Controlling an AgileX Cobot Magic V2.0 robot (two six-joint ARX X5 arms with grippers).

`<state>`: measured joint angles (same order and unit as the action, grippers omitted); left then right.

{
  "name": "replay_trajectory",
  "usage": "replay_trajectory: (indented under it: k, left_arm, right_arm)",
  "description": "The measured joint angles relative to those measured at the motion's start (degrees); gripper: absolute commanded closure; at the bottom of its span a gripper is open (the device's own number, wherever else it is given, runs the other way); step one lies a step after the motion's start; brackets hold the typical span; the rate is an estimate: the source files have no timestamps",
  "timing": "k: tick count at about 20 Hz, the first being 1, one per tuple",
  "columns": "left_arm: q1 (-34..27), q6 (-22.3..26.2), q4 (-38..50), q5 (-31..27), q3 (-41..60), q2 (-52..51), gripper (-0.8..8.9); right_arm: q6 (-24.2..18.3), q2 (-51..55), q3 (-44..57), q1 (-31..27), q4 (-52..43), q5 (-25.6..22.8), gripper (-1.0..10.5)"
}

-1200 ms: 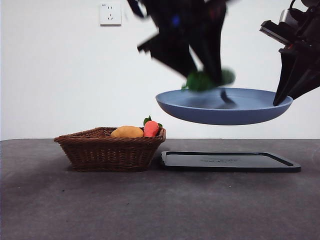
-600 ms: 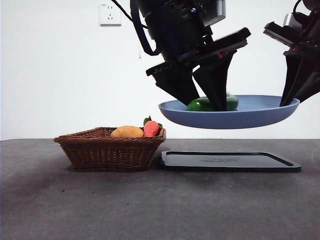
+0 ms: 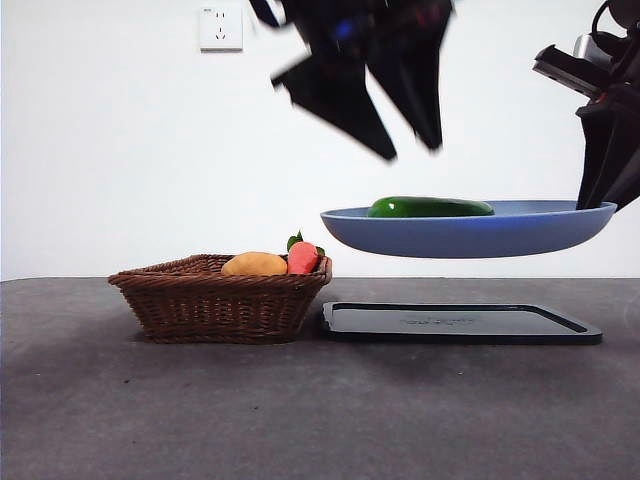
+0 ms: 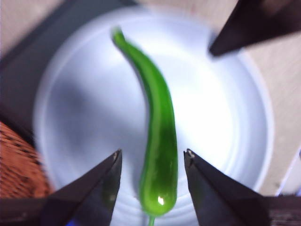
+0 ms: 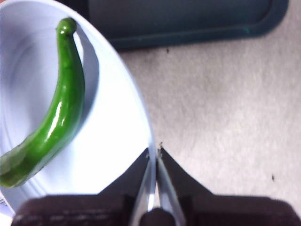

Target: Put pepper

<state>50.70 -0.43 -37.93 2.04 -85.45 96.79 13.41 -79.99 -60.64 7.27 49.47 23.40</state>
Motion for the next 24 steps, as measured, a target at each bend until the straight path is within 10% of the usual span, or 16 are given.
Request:
replay_trajectory:
  k: [24]
  left_arm:
    - [0.0, -0.1, -7.5, -0.4, 0.0, -33.6, 5.75]
  right_arm:
    - [4.6, -31.3, -21.3, -7.6, -10.7, 0.2, 9.4]
